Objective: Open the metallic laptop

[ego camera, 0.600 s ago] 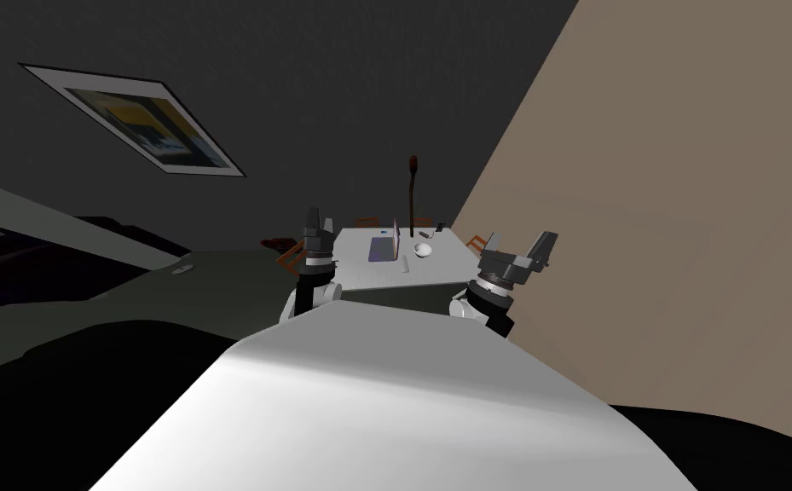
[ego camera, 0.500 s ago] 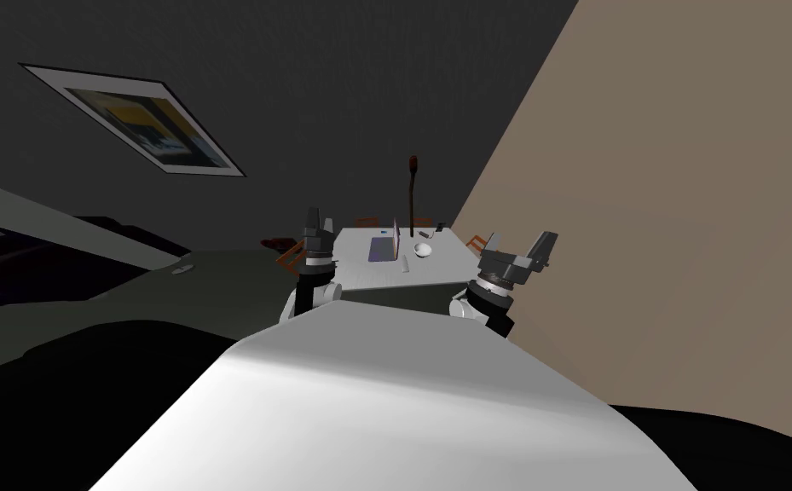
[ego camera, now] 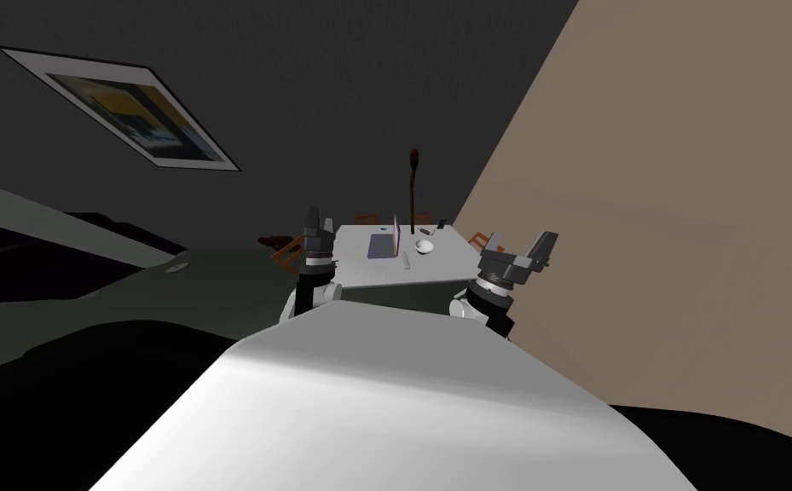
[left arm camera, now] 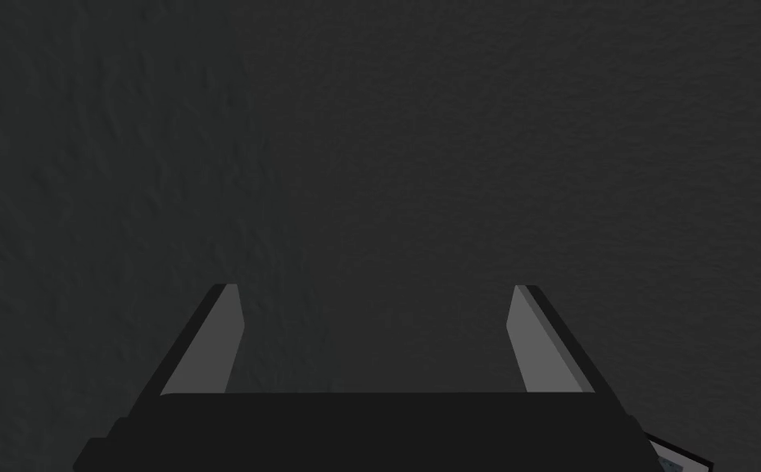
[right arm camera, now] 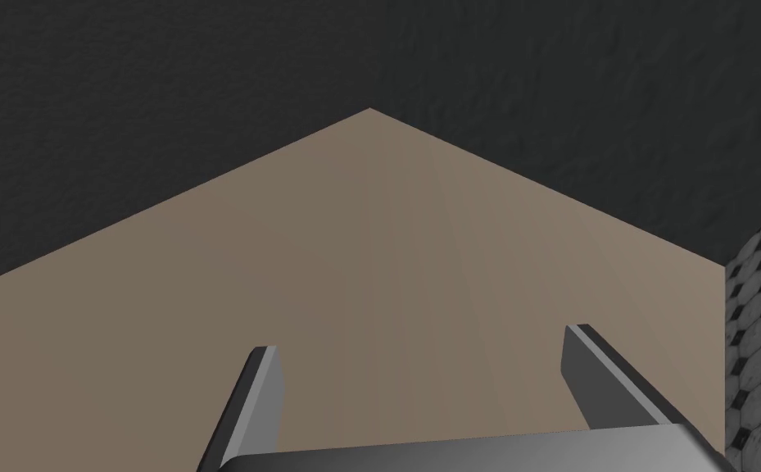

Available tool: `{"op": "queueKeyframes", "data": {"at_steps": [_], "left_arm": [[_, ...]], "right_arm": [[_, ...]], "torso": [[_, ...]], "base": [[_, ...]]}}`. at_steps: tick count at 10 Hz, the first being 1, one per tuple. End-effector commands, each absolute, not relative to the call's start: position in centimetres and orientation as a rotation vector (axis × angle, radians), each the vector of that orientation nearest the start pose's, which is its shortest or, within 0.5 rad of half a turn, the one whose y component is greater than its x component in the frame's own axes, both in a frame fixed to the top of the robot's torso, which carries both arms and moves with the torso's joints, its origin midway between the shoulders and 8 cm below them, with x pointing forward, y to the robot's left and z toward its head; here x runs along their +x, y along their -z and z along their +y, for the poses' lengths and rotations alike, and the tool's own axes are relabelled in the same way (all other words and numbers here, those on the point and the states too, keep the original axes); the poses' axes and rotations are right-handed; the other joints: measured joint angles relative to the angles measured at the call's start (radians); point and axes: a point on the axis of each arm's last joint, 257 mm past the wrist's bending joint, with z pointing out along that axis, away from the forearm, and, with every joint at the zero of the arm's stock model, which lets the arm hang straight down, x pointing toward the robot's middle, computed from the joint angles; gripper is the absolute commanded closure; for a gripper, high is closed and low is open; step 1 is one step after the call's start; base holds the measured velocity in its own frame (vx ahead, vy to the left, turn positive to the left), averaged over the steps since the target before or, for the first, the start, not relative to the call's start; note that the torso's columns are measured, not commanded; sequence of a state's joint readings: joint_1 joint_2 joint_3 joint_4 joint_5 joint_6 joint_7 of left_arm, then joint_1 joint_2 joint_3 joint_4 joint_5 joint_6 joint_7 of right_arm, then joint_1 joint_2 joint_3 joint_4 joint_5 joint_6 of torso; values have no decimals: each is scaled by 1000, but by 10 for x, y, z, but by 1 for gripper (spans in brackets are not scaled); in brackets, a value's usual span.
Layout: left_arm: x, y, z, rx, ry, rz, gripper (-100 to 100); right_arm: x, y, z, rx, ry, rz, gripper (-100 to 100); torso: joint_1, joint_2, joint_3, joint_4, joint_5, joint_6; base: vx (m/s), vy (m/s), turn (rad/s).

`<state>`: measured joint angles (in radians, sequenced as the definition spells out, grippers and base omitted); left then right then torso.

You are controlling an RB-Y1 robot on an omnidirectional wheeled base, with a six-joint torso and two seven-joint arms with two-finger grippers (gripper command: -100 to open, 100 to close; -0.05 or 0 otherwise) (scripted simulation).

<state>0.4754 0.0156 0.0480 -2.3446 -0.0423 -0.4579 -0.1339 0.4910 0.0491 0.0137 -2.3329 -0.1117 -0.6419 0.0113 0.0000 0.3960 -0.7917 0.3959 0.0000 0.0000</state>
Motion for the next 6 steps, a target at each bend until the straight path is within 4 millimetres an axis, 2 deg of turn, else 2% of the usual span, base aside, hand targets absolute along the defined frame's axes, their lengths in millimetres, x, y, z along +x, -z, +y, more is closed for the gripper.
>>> {"op": "queueKeyframes", "data": {"at_steps": [1, 3, 4, 6], "left_arm": [[337, -54, 283, -529, 1119, 642, 0], [337, -54, 283, -529, 1119, 642, 0], [343, -51, 281, -495, 1097, 688, -100], [351, -49, 283, -471, 1064, 727, -100]], "right_arm": [[303, -73, -290, 593, -1407, 355, 0], [303, -73, -290, 593, -1407, 355, 0], [303, -73, -290, 593, -1407, 355, 0], [303, -73, -290, 594, -1407, 356, 0]], "torso": [[0, 74, -147, 74, 0, 0], [0, 222, -443, 221, 0, 0], [0, 295, -590, 295, 0, 0], [-2, 339, -678, 338, 0, 0]], "base": [[0, 0, 0], [0, 0, 0], [-12, -23, -48], [-23, -44, -60]]}}
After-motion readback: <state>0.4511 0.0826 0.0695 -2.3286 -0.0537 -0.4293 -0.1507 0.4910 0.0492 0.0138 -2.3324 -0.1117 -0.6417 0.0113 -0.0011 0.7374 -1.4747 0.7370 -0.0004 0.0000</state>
